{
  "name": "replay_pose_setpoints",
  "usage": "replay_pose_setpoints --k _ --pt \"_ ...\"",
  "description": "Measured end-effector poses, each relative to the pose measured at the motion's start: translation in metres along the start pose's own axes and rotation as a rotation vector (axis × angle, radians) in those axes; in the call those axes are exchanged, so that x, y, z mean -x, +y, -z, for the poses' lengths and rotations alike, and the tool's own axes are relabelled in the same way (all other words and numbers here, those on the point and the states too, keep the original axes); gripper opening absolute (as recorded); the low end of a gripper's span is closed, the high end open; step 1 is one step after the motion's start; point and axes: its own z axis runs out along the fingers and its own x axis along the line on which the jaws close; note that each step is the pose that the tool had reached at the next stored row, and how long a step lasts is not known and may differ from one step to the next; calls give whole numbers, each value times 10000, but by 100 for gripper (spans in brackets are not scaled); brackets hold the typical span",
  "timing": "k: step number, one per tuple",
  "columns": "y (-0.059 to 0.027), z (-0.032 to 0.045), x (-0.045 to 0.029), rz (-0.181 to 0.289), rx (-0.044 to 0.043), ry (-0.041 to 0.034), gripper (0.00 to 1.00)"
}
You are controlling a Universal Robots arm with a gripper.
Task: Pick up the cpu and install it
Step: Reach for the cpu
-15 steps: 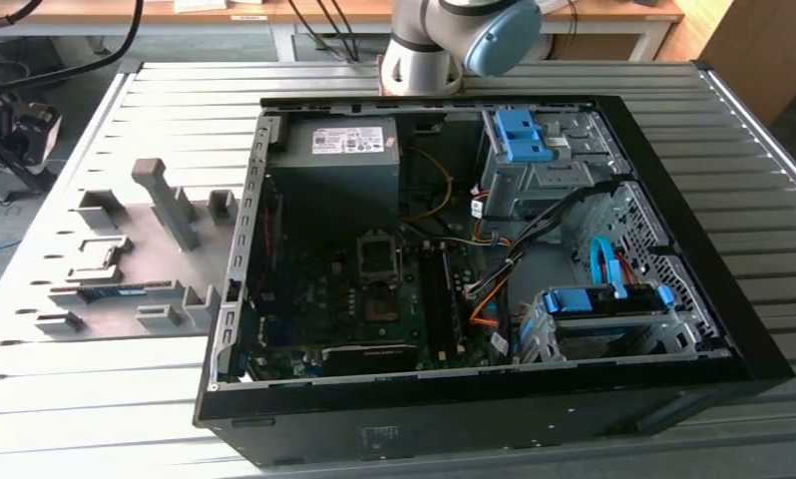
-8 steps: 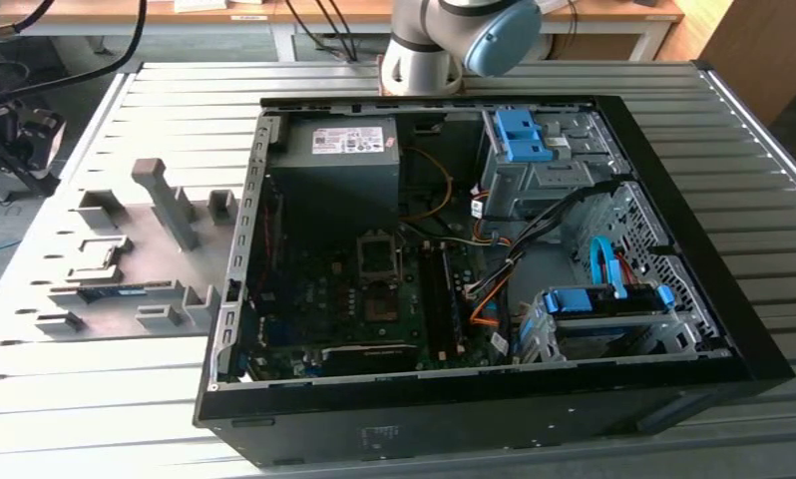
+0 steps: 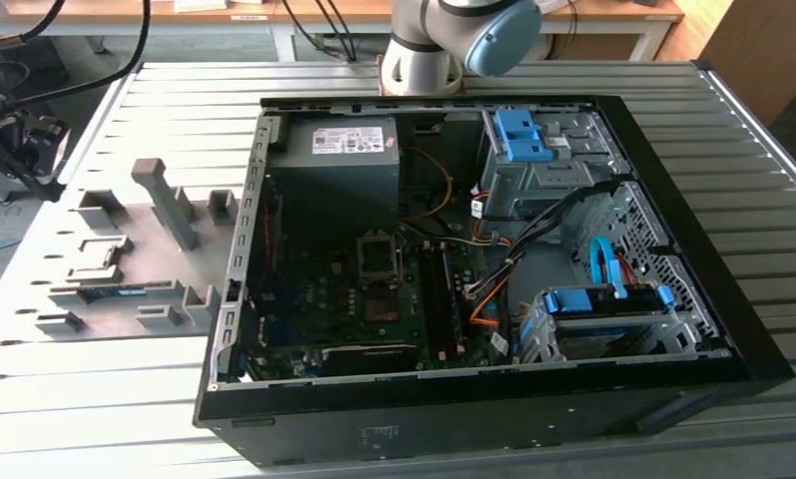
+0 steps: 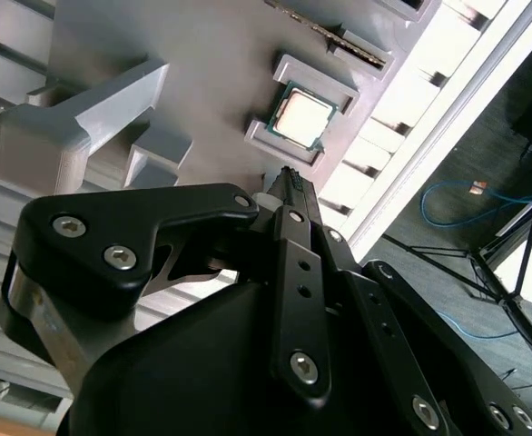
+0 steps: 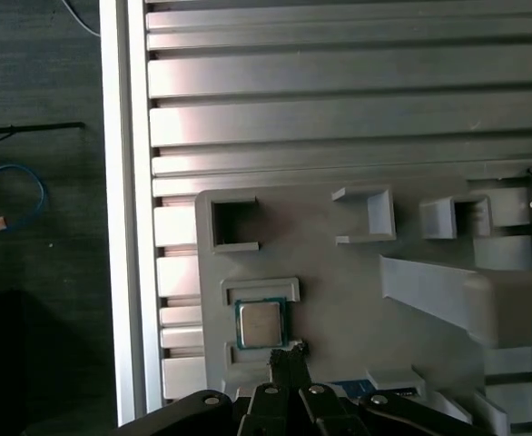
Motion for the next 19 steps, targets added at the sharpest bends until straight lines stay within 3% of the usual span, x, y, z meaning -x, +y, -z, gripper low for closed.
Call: replay_pose_setpoints --k 19 --pt "-8 -185 -5 0 1 -1 10"
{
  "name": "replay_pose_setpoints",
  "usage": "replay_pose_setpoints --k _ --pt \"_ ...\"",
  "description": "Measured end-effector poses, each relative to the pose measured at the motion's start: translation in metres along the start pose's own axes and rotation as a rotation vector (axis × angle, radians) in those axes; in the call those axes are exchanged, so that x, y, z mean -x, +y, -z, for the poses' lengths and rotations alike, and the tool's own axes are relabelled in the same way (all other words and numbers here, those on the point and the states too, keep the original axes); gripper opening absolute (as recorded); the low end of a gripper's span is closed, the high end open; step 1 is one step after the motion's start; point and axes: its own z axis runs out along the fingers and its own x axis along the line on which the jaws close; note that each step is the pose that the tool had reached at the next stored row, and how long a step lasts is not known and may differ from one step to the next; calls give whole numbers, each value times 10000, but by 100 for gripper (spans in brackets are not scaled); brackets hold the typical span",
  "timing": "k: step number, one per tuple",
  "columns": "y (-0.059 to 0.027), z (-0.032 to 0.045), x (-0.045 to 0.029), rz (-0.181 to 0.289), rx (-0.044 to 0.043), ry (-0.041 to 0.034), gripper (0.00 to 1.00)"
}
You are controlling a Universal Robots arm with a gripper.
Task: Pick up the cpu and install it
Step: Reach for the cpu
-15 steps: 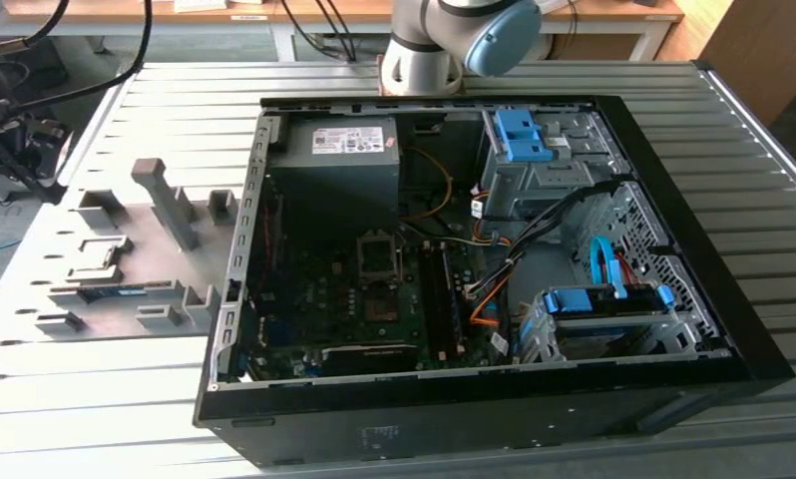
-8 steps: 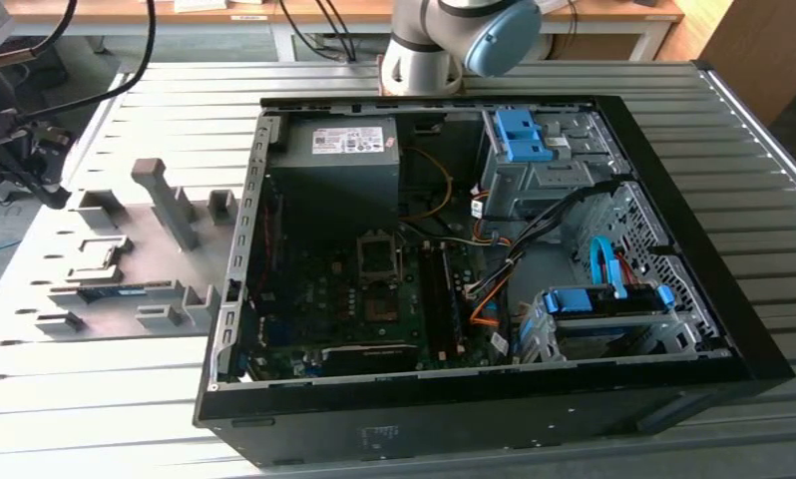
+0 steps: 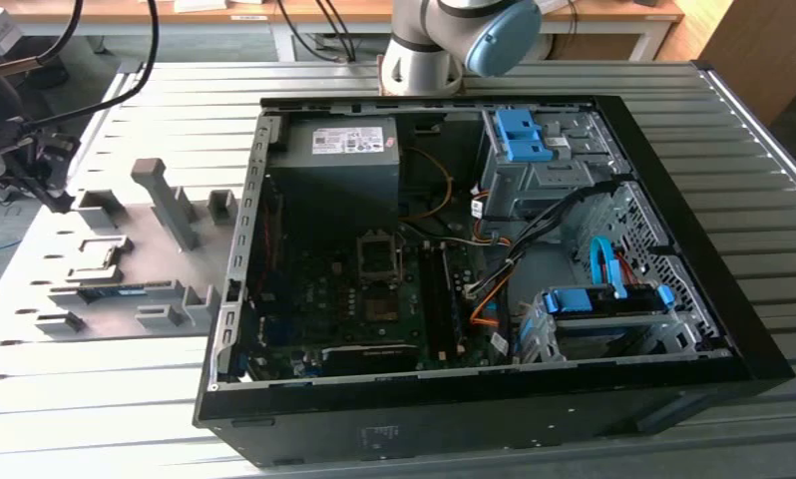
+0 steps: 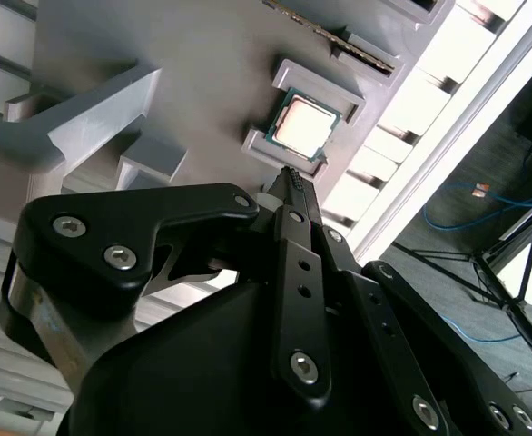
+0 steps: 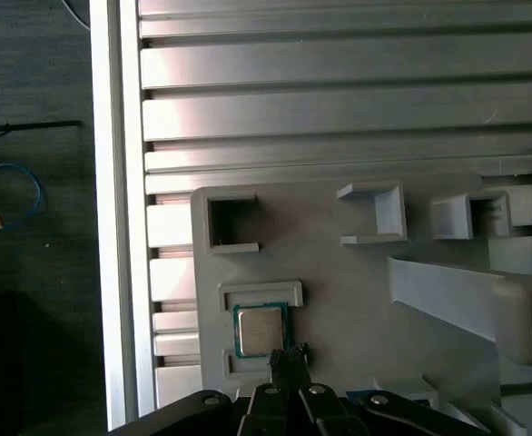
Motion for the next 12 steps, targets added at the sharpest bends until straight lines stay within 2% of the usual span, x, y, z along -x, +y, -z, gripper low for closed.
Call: replay_pose_setpoints --k 12 --pt "-4 -86 -2 0 -1 1 10"
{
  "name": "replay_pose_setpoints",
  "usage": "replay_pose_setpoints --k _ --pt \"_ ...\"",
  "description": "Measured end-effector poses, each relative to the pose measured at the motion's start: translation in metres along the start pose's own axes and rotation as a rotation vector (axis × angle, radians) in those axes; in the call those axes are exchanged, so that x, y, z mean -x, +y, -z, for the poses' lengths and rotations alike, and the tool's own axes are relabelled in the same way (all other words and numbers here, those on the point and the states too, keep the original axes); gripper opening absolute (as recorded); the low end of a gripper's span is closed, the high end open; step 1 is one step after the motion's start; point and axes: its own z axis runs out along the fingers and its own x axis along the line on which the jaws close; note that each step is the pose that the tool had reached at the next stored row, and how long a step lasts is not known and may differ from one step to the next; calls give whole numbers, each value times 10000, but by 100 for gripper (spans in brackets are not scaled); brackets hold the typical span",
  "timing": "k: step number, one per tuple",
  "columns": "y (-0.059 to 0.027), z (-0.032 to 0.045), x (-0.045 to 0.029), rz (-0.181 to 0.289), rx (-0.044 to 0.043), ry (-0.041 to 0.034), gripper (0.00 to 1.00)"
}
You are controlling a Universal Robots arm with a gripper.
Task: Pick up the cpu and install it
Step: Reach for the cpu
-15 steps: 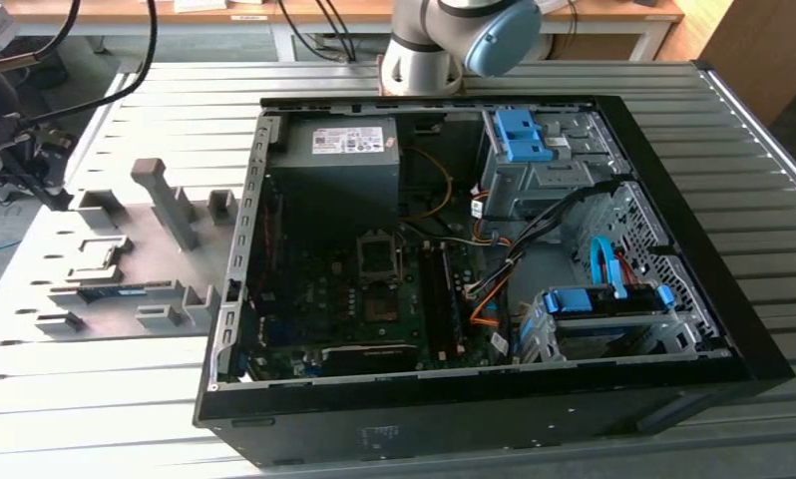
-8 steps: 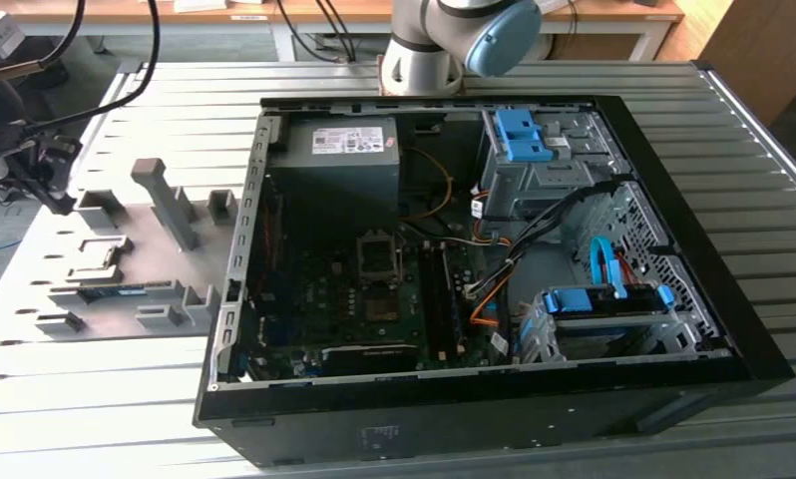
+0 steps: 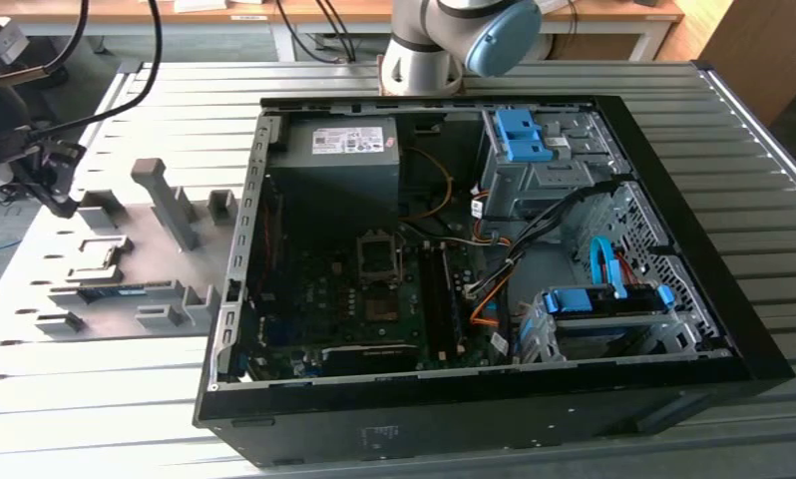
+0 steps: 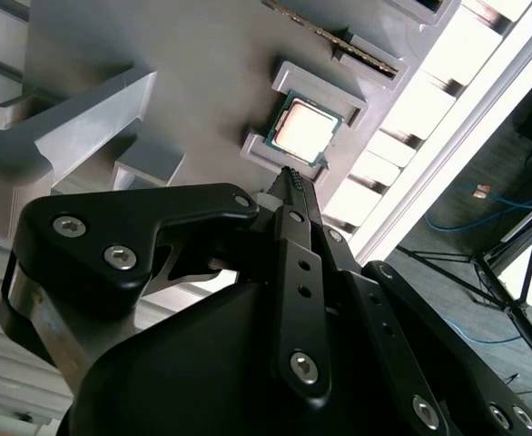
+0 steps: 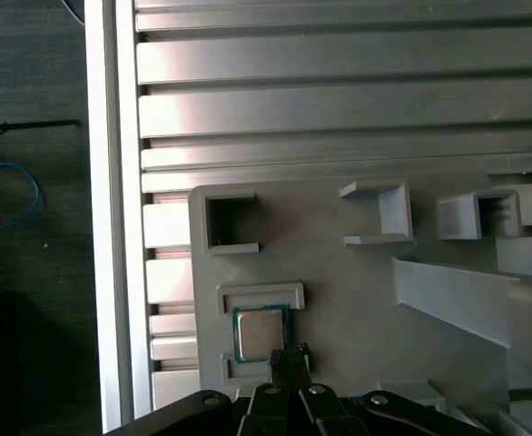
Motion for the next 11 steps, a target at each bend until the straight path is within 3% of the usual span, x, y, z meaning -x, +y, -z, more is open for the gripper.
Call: replay_pose_setpoints --k 11 --pt "-3 -73 -2 0 0 0 10"
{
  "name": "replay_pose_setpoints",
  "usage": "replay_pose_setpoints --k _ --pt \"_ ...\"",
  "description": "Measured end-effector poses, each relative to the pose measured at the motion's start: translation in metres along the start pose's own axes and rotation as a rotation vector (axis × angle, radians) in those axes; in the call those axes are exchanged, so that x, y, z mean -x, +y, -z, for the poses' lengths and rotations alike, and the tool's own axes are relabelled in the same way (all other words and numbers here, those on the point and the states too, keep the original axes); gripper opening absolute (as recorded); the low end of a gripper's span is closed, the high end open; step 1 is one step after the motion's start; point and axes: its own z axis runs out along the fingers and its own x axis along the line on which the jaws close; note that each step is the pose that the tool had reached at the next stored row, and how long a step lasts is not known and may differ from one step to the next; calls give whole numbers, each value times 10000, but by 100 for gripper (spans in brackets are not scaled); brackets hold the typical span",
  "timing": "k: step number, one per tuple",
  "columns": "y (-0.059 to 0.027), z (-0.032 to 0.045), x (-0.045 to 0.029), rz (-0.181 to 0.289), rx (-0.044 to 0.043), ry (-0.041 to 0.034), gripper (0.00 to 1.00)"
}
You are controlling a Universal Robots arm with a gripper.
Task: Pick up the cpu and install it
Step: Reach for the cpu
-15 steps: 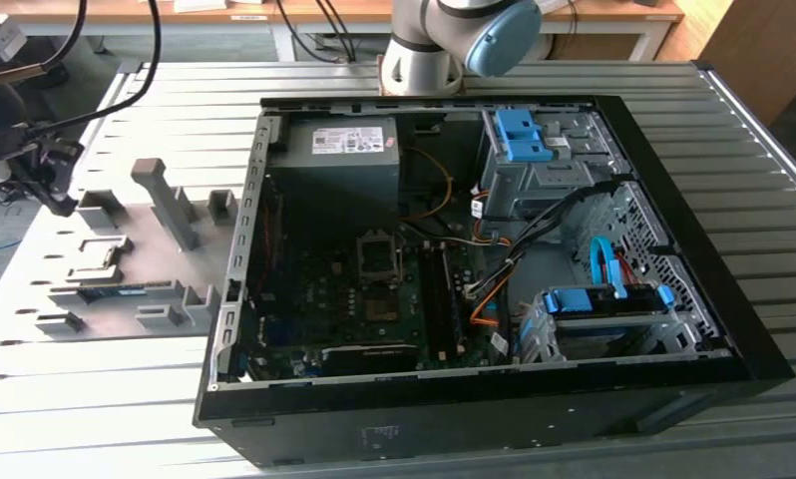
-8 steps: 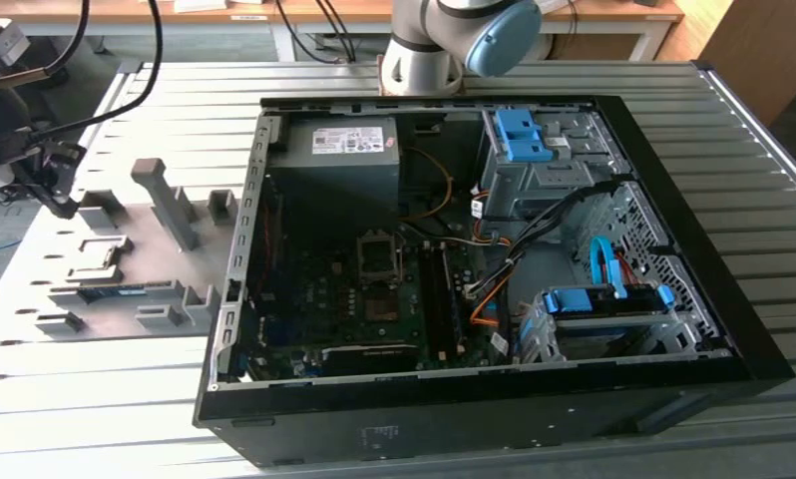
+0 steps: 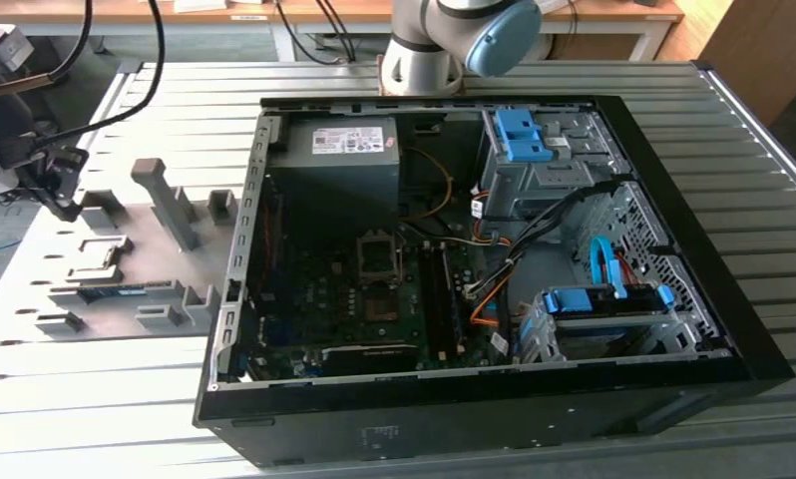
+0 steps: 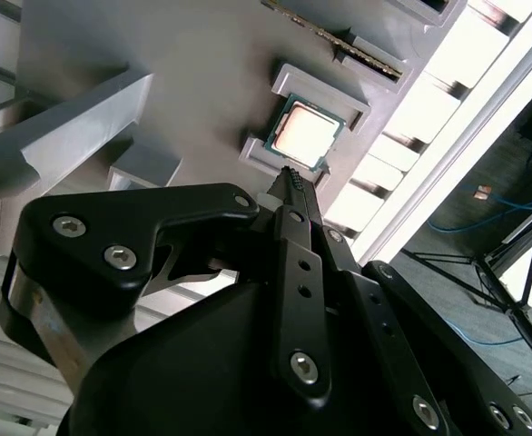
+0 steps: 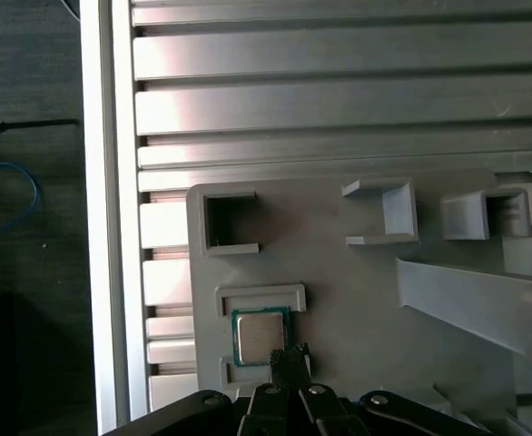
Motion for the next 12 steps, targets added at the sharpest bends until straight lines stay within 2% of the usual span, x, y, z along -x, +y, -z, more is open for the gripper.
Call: replay_pose_setpoints --k 12 --pt "-3 -75 -2 0 0 1 10"
